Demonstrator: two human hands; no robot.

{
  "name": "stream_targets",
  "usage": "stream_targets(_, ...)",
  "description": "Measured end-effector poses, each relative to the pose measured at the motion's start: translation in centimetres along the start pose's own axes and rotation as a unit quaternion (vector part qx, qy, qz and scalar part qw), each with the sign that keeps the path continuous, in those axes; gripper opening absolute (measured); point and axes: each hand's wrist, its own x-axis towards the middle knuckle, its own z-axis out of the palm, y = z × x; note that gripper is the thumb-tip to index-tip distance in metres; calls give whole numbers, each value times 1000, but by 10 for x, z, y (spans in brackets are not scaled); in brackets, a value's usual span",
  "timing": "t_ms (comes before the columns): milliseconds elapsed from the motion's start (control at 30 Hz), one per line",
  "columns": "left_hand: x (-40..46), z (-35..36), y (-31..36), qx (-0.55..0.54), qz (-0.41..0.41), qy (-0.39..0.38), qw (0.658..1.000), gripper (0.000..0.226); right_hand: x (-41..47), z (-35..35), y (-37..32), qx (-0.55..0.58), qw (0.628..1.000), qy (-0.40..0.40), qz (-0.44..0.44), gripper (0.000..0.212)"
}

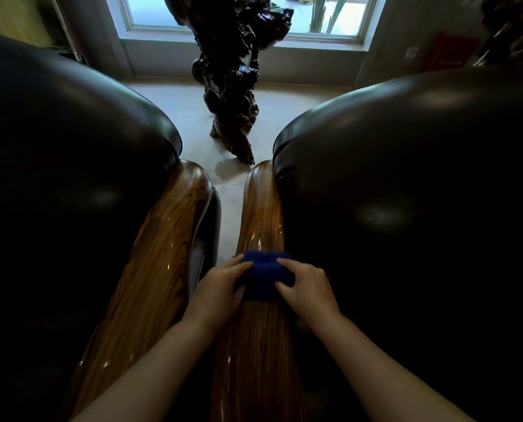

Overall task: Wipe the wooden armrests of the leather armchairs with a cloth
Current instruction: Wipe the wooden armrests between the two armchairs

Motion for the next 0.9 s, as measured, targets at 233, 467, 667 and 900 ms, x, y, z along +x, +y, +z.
stream_targets(233,-61,-21,33,31,50,-6,998,42,-67,-44,-19,20,999,-16,-23,38)
stream_targets(467,-82,-91,129,-8,109,8,994,36,-117,-160,-53,52,998,33,-12,34)
stream_targets(667,-100,-137,259,-19,178,19,984,35,-183,-292,-67,56,991,122,-1,30)
stream_targets(900,-132,-135,442,-20,261,-23,965,30,-278,-453,-20,19,985,170,25,30)
